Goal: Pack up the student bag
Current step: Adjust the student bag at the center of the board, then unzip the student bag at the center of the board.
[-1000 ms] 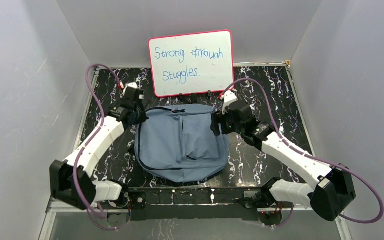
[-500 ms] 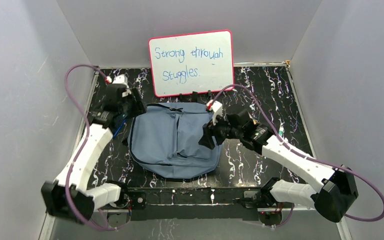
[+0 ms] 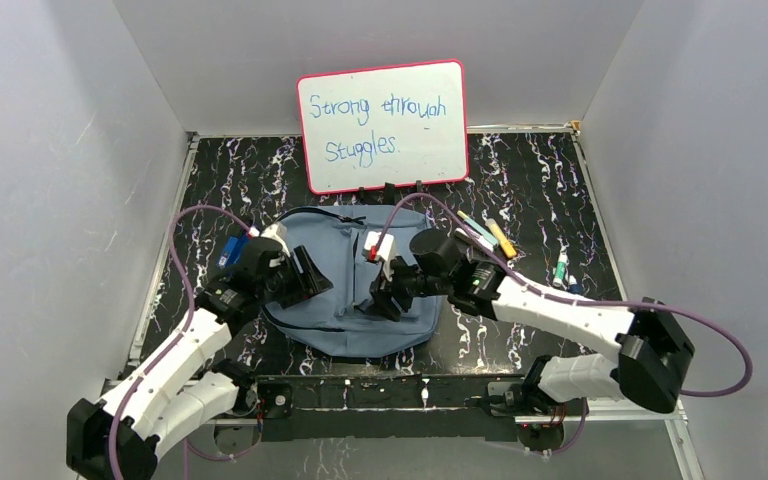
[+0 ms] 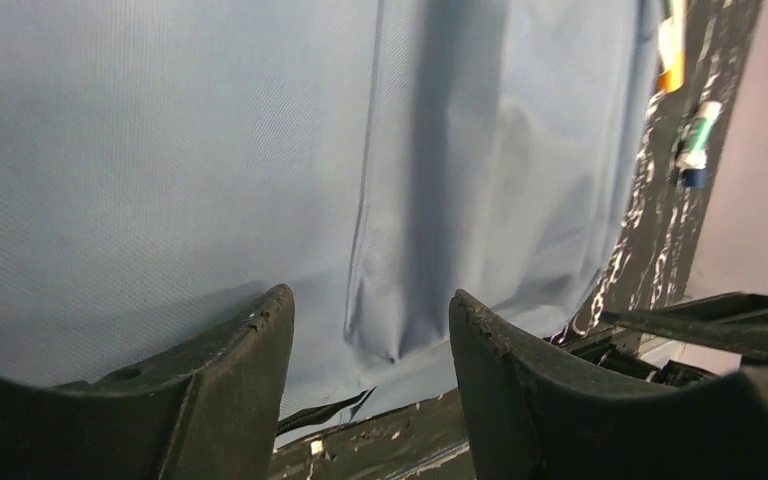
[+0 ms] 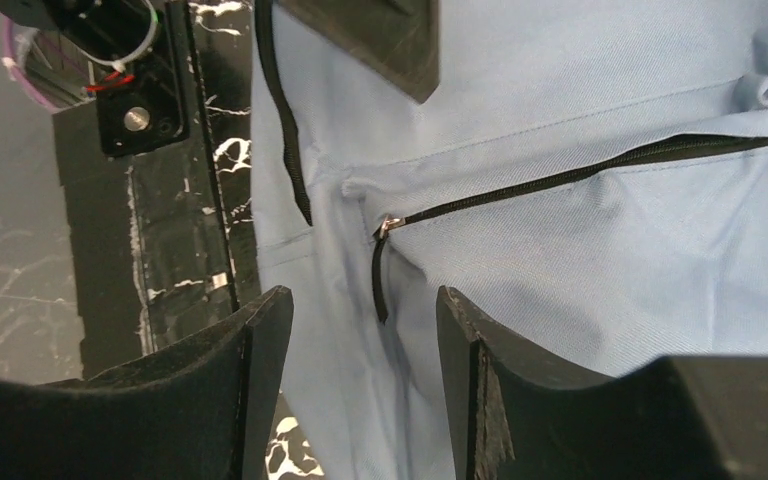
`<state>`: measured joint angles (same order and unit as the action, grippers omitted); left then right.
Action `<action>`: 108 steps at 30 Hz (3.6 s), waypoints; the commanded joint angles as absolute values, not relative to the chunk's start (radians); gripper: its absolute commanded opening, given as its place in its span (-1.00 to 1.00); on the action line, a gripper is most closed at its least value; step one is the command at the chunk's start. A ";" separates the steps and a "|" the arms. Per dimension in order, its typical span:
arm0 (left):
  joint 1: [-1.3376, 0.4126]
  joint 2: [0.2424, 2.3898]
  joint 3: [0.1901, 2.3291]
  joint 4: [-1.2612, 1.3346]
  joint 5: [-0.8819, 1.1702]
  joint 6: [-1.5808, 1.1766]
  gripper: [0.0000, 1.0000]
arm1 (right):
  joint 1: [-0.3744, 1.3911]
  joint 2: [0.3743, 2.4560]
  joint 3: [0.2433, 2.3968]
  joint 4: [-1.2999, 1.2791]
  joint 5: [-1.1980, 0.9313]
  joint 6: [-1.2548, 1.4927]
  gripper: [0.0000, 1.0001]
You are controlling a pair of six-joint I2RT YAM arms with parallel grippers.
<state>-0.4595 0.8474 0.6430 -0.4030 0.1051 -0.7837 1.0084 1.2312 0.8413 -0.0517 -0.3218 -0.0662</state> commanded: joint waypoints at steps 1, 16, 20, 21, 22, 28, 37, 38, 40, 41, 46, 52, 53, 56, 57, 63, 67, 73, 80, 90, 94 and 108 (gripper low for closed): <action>-0.488 0.846 0.591 -0.357 0.071 -0.876 0.10 | 1.010 1.309 0.868 0.032 -0.342 -0.086 0.24; -0.488 0.815 0.494 -0.346 0.044 -0.929 0.11 | 1.059 1.420 0.828 0.087 -0.255 -0.077 0.30; -0.488 0.825 0.502 -0.342 0.039 -0.924 0.11 | 1.064 1.460 0.834 0.092 -0.231 -0.077 0.25; -0.488 0.829 0.505 -0.341 0.038 -0.923 0.11 | 1.066 1.470 0.838 0.093 -0.228 -0.077 0.23; -0.488 0.832 0.507 -0.339 0.038 -0.922 0.11 | 1.069 1.480 0.842 0.094 -0.224 -0.075 0.21; -0.488 0.834 0.509 -0.338 0.040 -0.923 0.11 | 1.077 1.520 0.856 0.099 -0.147 -0.055 -0.18; -0.488 0.810 0.496 -0.344 0.046 -0.919 0.10 | 1.078 1.479 0.870 0.082 -0.110 -0.037 -1.00; -0.488 0.809 0.498 -0.344 0.050 -0.914 0.10 | 1.078 1.468 0.877 0.074 -0.110 -0.038 -1.00; -0.488 0.808 0.503 -0.345 0.057 -0.898 0.10 | 1.078 1.446 0.902 0.047 -0.108 -0.043 -1.00; -0.488 0.808 0.506 -0.344 0.063 -0.891 0.10 | 1.077 1.440 0.920 0.028 -0.109 -0.048 -1.00; -0.488 0.818 0.515 -0.347 0.078 -0.849 0.11 | 1.076 1.484 1.044 -0.113 -0.046 -0.147 -1.00; -0.488 0.815 0.483 -0.364 0.052 -0.840 0.11 | 1.055 1.636 1.225 -0.282 0.048 -0.216 -1.00; -0.488 0.811 0.474 -0.369 0.048 -0.843 0.11 | 1.053 1.654 1.250 -0.307 0.055 -0.218 -1.00; -0.488 0.798 0.453 -0.379 0.042 -0.852 0.11 | 1.049 1.693 1.318 -0.387 0.060 -0.218 -1.00; -0.487 0.792 0.448 -0.384 0.043 -0.854 0.11 | 1.048 1.697 1.333 -0.408 0.046 -0.217 -1.00; -0.488 0.743 0.473 -0.346 0.114 -0.803 0.16 | 1.049 1.654 1.302 -0.430 -0.126 -0.169 -1.00; -0.489 0.706 0.509 -0.246 0.212 -0.715 0.23 | 1.046 1.630 1.246 -0.382 -0.217 -0.094 -1.00; -0.496 0.726 0.532 -0.178 0.301 -0.592 0.30 | 1.034 1.628 1.232 -0.339 -0.304 -0.008 -1.00; -0.519 0.822 0.546 -0.116 0.306 -0.510 0.31 | 0.992 1.608 1.221 -0.293 -0.406 0.071 -1.00; -0.566 0.837 0.485 -0.087 0.323 -0.523 -0.03 | 0.916 1.590 1.175 -0.238 -0.518 0.149 -1.00; -0.568 0.869 0.484 -0.082 0.314 -0.529 -0.51 | 0.913 1.599 1.175 -0.231 -0.559 0.151 -1.00; -0.575 0.917 0.488 -0.077 0.309 -0.529 -1.00 | 0.912 1.629 1.183 -0.222 -0.600 0.155 -0.54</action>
